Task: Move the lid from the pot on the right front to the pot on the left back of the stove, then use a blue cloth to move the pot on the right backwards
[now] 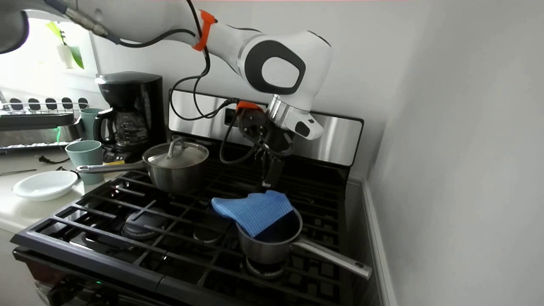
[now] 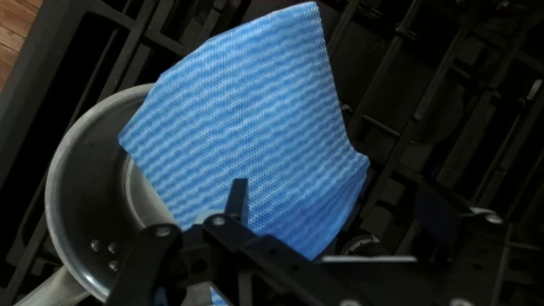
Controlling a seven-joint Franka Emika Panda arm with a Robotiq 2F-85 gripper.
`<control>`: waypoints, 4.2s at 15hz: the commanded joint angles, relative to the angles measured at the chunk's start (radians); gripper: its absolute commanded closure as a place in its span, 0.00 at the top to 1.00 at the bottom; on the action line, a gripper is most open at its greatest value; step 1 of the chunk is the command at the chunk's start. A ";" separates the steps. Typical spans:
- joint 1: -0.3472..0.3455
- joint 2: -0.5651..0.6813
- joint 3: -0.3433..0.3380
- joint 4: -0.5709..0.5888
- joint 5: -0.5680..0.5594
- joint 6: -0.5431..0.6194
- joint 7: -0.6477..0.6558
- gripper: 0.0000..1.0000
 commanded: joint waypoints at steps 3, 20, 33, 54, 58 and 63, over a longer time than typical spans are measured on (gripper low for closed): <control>0.014 -0.019 -0.006 -0.023 -0.035 0.047 -0.051 1.00; 0.050 -0.151 -0.009 -0.313 -0.165 0.254 -0.362 1.00; 0.050 -0.132 0.005 -0.415 -0.167 0.422 -0.367 0.39; 0.092 -0.136 0.032 -0.386 -0.183 0.444 -0.377 0.02; 0.095 -0.120 0.052 -0.344 -0.179 0.441 -0.402 0.02; 0.092 -0.083 0.076 -0.245 -0.165 0.432 -0.424 0.02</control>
